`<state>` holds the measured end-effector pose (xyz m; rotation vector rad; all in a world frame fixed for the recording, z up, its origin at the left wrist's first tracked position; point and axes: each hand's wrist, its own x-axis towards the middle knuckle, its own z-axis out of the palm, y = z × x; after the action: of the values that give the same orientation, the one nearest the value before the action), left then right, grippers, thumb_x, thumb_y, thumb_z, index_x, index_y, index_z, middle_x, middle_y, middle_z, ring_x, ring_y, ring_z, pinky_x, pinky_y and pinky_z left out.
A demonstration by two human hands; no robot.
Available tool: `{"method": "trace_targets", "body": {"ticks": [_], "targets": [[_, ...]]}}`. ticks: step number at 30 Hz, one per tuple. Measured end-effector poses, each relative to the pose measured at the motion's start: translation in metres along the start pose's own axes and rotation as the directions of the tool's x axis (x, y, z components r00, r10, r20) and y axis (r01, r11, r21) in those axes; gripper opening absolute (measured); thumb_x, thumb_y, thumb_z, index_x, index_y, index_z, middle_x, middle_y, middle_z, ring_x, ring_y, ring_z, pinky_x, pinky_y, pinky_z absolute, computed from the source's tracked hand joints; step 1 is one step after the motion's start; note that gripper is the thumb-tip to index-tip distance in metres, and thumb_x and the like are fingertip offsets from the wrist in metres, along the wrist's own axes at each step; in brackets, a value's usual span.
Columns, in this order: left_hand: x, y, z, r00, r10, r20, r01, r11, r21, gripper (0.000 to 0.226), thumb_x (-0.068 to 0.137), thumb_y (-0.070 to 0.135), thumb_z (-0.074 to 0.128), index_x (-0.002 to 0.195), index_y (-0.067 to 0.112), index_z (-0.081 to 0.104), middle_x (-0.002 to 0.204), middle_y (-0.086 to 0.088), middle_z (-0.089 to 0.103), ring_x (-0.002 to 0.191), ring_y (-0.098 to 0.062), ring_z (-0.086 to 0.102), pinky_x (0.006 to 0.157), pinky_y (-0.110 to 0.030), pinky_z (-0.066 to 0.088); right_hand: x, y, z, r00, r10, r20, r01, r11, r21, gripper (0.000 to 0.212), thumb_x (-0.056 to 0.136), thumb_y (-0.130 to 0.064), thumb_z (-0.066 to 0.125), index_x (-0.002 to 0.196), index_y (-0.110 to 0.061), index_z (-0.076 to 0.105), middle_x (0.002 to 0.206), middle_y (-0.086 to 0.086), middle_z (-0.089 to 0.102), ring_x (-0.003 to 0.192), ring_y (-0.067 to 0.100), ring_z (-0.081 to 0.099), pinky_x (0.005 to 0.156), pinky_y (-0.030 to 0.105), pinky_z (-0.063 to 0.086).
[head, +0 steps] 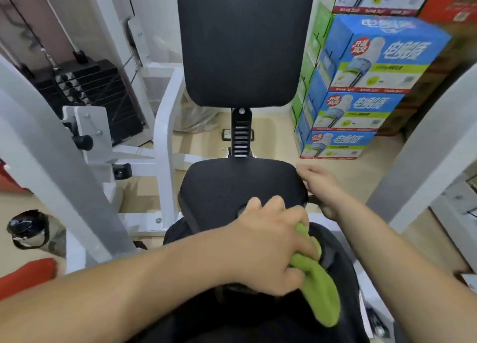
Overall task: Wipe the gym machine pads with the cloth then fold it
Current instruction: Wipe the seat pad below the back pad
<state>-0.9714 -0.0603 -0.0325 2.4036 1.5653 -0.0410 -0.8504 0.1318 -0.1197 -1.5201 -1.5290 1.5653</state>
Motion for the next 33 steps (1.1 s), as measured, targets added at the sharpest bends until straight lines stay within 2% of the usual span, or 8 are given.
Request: {"method": "trace_targets", "body": {"ticks": [3,7,14,19,25,27,30,33], "targets": [[0.050,0.005,-0.008,0.991,-0.031,0.127,0.005,0.980,0.200,0.034,0.090,0.045,0.056,0.122,0.046,0.066,0.118,0.004,0.041,0.103,-0.026,0.033,0.083,-0.045,0.031,-0.006,0.008,-0.022,0.994,0.095,0.045,-0.097,0.994,0.051,0.022,0.103,-0.032,0.060,0.112,-0.015,0.072,0.106,0.004,0.075,0.090,0.020,0.072,0.060,0.030,0.057],[0.123,-0.007,0.003,0.984,-0.127,0.128,0.094,0.967,0.239,0.034,0.090,0.041,0.059,0.122,0.041,0.066,0.123,-0.001,0.043,0.115,-0.030,0.035,0.082,-0.048,0.030,-0.005,0.013,-0.044,0.989,0.133,-0.060,-0.122,0.979,0.162,0.017,0.103,-0.025,0.060,0.107,-0.010,0.068,0.087,0.006,0.070,0.061,0.014,0.066,0.049,0.025,0.052],[0.188,-0.068,0.009,0.916,-0.402,0.017,0.401,0.911,-0.095,0.045,0.095,0.047,0.050,0.139,0.039,0.053,0.122,-0.004,0.042,0.121,-0.033,0.041,0.093,-0.046,0.045,-0.002,0.016,-0.045,0.942,0.027,-0.334,-0.002,0.997,0.076,0.022,0.099,-0.011,0.050,0.078,-0.010,0.058,0.076,0.004,0.054,0.069,0.017,0.045,0.062,0.030,0.040],[0.118,-0.104,0.018,0.928,-0.343,-0.149,0.318,0.933,-0.166,0.049,0.097,0.053,0.051,0.144,0.041,0.047,0.114,0.001,0.047,0.116,-0.030,0.052,0.092,-0.044,0.051,0.016,0.004,-0.027,0.975,-0.084,-0.208,0.079,0.996,-0.033,0.018,0.095,-0.023,0.062,0.083,-0.017,0.074,0.083,-0.001,0.070,0.080,0.017,0.059,0.074,0.037,0.050],[0.084,-0.196,0.014,0.712,-0.663,-0.231,0.634,0.748,-0.197,0.044,0.098,0.043,0.053,0.138,0.025,0.054,0.125,-0.009,0.052,0.115,-0.036,0.054,0.088,-0.044,0.050,0.052,-0.042,0.008,0.980,-0.198,-0.010,0.187,0.940,-0.286,0.015,0.090,-0.026,0.073,0.091,-0.011,0.075,0.090,0.004,0.074,0.081,0.016,0.063,0.077,0.032,0.052],[0.088,-0.200,0.010,0.665,-0.590,-0.459,0.545,0.803,-0.241,0.039,0.096,0.038,0.059,0.132,0.023,0.057,0.122,-0.008,0.051,0.109,-0.033,0.053,0.085,-0.044,0.049,0.064,-0.042,0.017,0.989,-0.125,0.073,0.143,0.921,-0.362,0.015,0.086,-0.029,0.078,0.090,-0.014,0.076,0.089,0.000,0.074,0.084,0.016,0.066,0.083,0.034,0.054],[0.108,-0.204,0.003,0.635,-0.263,-0.726,0.410,0.911,0.029,0.040,0.086,0.024,0.070,0.126,0.024,0.065,0.123,-0.007,0.058,0.100,-0.034,0.051,0.076,-0.043,0.042,0.074,-0.028,0.024,0.996,-0.058,0.070,0.081,0.922,-0.378,0.013,0.080,-0.030,0.085,0.080,-0.017,0.081,0.087,-0.010,0.078,0.092,0.014,0.073,0.088,0.032,0.058],[0.131,-0.235,0.008,0.775,0.065,-0.628,0.309,0.829,0.467,0.044,0.080,0.012,0.070,0.121,0.025,0.069,0.117,-0.001,0.066,0.093,-0.032,0.053,0.070,-0.041,0.035,0.079,-0.023,0.022,0.997,-0.053,0.063,0.073,0.930,-0.360,0.016,0.080,-0.029,0.086,0.072,-0.016,0.082,0.084,-0.012,0.080,0.091,0.011,0.075,0.088,0.034,0.059]]}}
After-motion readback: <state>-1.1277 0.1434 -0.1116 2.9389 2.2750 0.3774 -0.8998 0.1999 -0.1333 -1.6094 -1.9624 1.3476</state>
